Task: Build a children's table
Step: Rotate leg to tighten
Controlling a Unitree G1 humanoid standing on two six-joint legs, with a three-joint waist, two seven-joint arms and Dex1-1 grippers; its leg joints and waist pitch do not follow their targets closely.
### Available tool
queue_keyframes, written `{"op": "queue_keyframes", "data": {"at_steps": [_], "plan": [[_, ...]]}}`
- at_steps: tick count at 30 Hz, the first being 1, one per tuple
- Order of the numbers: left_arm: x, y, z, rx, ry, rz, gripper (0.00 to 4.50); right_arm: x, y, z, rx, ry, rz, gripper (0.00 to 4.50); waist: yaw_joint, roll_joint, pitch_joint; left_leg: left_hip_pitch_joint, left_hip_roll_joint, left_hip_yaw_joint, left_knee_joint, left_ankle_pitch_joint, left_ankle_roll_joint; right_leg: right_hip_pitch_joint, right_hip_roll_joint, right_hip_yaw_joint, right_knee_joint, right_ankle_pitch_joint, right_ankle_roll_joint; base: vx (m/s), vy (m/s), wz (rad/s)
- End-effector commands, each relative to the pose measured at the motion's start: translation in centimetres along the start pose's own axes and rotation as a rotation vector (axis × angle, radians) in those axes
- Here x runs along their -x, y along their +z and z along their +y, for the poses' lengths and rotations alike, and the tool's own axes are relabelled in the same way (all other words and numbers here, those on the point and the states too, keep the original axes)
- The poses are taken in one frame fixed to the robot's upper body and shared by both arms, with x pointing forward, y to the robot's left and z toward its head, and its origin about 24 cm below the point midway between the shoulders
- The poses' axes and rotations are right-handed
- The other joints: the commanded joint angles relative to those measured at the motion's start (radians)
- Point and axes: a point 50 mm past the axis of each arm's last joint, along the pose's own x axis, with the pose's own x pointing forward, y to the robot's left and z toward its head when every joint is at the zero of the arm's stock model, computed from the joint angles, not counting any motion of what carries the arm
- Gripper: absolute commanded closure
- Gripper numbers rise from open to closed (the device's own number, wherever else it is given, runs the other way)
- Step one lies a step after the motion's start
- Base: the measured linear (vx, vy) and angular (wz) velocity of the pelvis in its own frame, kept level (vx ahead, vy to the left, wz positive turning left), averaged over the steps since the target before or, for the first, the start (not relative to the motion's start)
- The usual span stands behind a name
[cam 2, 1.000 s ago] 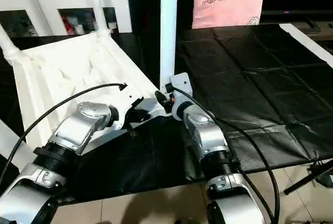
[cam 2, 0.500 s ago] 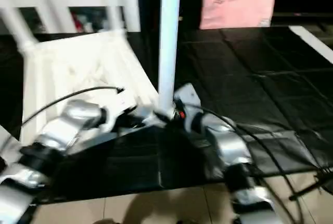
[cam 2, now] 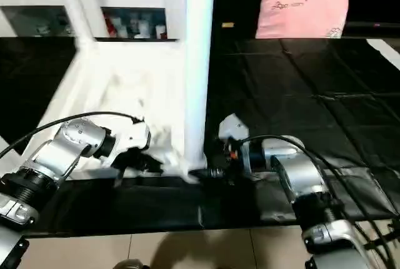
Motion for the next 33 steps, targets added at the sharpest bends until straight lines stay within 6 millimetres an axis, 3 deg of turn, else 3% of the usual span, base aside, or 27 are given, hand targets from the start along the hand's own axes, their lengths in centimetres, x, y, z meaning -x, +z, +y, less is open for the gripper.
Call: {"op": "queue_keyframes", "data": {"at_steps": [1, 10, 21, 26, 33], "plan": [[-0.8, 1.4, -0.2, -0.091, -0.095, 0.008, 4.5, 0.0, 0.3, 0.0, -0.006, 0.036, -0.009, 0.21, -0.008, -0.005, -0.076, -0.002, 0.04, -0.005, -0.07, -0.098, 0.065, 0.065, -0.075, 0.075, -0.072, -0.27, -0.147, 0.0, 0.0, 0.0], [-1.2, 1.8, -0.4, -0.129, -0.147, 0.013, 4.5, -0.1, 0.4, 0.2, -0.044, 0.118, -0.016, 0.81, -0.007, -0.007, -0.077, -0.005, 0.038, -0.005, -0.068, -0.089, 0.068, 0.067, -0.074, 0.073, -0.074, -0.289, -0.135, 0.0, 0.0, 0.0], [-1.3, 1.6, -0.4, -0.131, -0.151, 0.024, 4.5, 0.0, 0.1, 0.5, -0.069, 0.15, -0.018, 1.98, -0.006, -0.005, -0.078, -0.003, 0.038, -0.005, -0.068, -0.09, 0.061, 0.067, -0.072, 0.072, -0.075, -0.296, -0.131, 0.0, 0.0, 0.0], [-1.3, 1.4, -0.4, -0.127, -0.15, 0.027, 4.5, -0.1, 0.1, 0.7, -0.078, 0.158, -0.022, 2.28, -0.006, -0.003, -0.079, -0.004, 0.037, -0.005, -0.068, -0.09, 0.06, 0.067, -0.073, 0.072, -0.075, -0.293, -0.129, 0.0, 0.0, 0.0], [-1.2, 1.3, -0.2, -0.083, -0.089, 0.003, 4.5, -0.5, -0.3, 1.0, -0.117, 0.118, -0.052, 2.37, -0.007, -0.006, -0.077, -0.003, 0.038, -0.005, -0.069, -0.092, 0.056, 0.066, -0.072, 0.072, -0.076, -0.304, -0.122, 0.0, 0.0, 0.0]]}}
